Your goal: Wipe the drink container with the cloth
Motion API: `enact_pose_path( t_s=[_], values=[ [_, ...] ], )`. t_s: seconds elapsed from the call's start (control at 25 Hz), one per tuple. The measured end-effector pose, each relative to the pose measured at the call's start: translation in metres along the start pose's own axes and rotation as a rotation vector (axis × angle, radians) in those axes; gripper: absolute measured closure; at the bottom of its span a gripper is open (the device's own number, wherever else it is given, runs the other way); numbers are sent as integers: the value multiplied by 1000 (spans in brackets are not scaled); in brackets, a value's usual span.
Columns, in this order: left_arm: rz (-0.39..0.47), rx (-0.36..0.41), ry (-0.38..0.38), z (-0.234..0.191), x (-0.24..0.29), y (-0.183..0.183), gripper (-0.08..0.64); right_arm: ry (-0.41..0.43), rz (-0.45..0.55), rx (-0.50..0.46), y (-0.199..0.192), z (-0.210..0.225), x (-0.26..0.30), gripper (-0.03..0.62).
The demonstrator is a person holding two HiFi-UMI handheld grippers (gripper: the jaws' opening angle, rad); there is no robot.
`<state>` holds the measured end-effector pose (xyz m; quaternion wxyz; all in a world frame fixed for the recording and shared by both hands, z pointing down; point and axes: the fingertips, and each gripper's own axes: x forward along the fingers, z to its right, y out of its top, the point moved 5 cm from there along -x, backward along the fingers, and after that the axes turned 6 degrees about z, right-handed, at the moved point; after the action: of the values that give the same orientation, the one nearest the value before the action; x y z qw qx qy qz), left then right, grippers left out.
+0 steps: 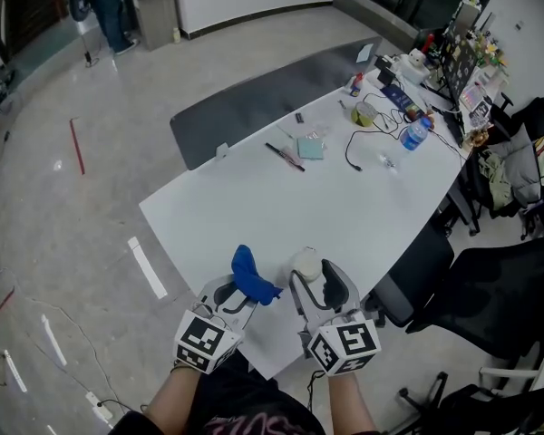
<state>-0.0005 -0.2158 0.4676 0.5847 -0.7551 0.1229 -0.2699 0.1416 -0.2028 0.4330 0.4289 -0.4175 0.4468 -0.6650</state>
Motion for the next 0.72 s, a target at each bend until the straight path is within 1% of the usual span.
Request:
enact_pose_path(
  t_s=[0.12,0.28,0.44,0.6,0.72],
  values=[
    [-5,35,-41,3,9,2,462,-1,1,-1,-2,1,0,334],
    [-12,59,-91,7,21,2,462,-3,1,1,-2,2,1,334],
    [-31,113,-159,14,34,5,462,-2,-4,2,-2,2,2,334],
    [-53,187,-222,19,48,7,462,-11,-2,7,-2,2,3,334],
    [-58,211,-260,19,51,9,460,-12,3,16,-2,5,2,334]
  ],
)
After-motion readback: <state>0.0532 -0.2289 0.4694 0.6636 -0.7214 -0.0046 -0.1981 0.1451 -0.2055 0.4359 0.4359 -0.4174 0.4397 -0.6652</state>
